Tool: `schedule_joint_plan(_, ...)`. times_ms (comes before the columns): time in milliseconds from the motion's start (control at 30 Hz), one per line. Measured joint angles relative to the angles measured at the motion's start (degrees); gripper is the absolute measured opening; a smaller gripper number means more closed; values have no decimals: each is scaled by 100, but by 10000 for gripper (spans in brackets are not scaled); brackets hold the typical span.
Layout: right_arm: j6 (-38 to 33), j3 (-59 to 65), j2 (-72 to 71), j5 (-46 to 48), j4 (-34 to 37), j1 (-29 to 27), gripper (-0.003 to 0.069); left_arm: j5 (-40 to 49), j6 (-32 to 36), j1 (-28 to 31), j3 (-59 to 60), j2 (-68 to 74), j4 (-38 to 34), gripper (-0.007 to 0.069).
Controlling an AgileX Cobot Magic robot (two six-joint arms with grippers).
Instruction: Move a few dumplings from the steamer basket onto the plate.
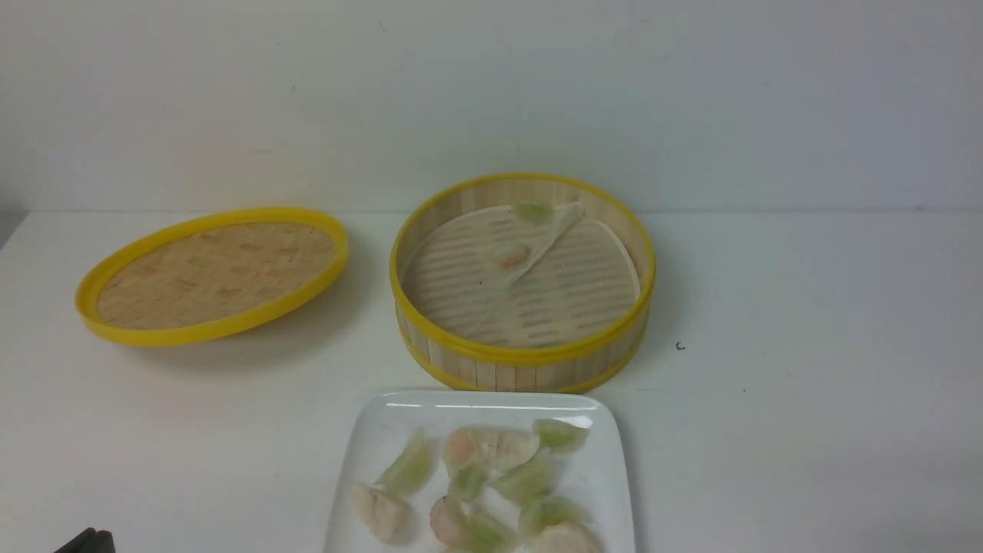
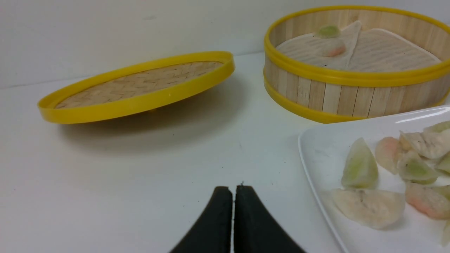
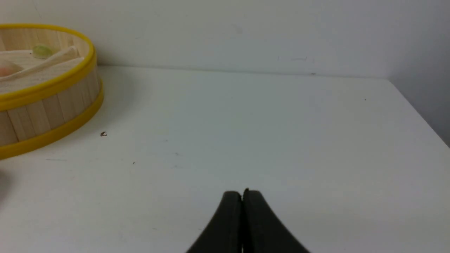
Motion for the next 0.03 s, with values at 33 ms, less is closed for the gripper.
schedule_joint_plan(33, 0, 0, 0, 0, 0, 0, -15, 0, 0, 0, 0, 0, 0, -6)
